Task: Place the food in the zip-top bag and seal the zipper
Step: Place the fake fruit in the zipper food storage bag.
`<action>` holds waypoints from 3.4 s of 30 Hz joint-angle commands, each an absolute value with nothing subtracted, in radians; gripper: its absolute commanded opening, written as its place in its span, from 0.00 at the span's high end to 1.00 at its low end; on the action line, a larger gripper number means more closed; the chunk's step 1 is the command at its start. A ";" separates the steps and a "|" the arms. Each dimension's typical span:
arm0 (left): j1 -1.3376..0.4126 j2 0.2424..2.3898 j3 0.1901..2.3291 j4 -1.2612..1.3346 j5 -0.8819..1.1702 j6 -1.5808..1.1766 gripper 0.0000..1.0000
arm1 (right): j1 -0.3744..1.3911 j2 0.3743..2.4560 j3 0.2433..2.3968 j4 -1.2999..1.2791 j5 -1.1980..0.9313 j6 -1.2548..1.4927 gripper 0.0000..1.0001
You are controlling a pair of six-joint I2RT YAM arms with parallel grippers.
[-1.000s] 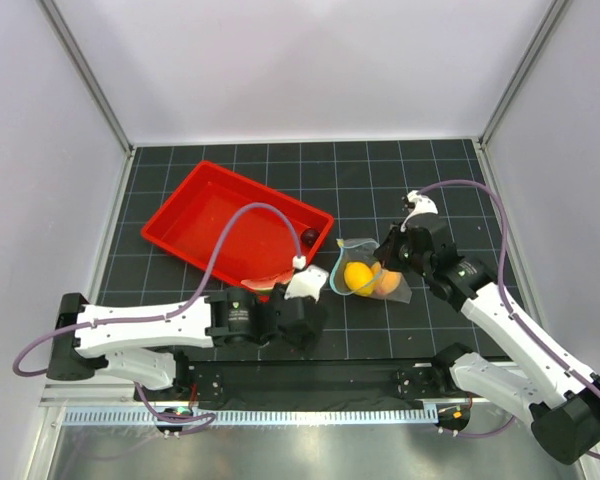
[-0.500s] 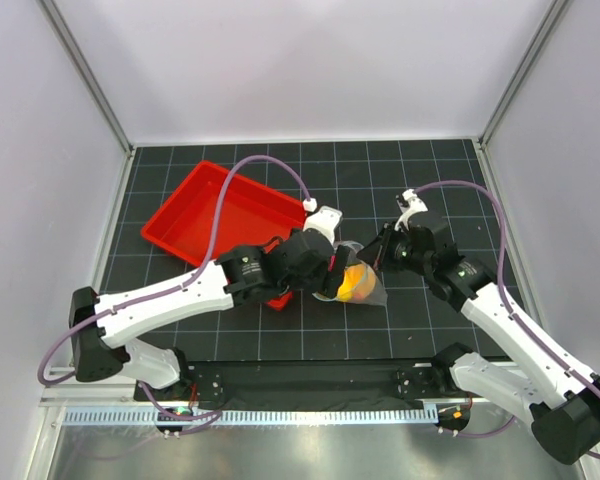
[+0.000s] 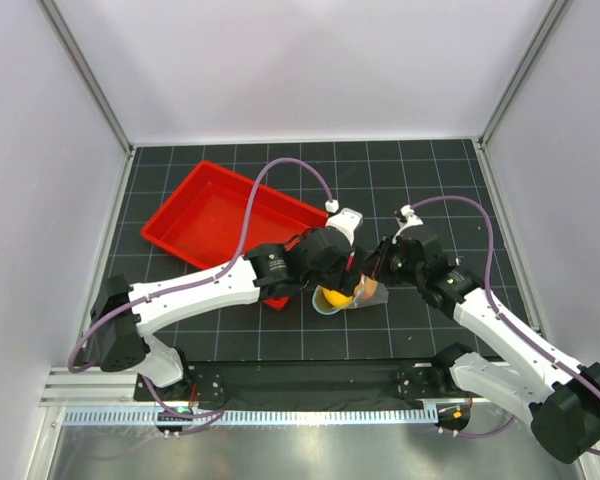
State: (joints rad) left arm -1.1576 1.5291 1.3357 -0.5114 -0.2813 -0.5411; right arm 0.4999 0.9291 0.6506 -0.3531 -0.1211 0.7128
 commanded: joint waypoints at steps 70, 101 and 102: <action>-1.123 1.678 1.149 0.020 -0.351 -0.488 0.22 | 0.479 0.925 0.718 -0.348 -0.072 0.812 0.99; -1.121 1.390 1.071 -0.275 -0.337 -0.633 0.09 | 0.463 0.920 0.753 -0.388 -0.021 0.755 0.99; -1.120 1.376 1.040 -0.278 -0.342 -0.664 0.15 | 0.462 0.919 0.753 -0.388 -0.021 0.755 0.99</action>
State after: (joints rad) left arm -1.1217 1.4395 1.0908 -0.2371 -0.3119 -0.5922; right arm 0.4679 0.9226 0.7040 -0.4019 -0.0380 0.7647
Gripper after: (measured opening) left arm 0.892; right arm 0.046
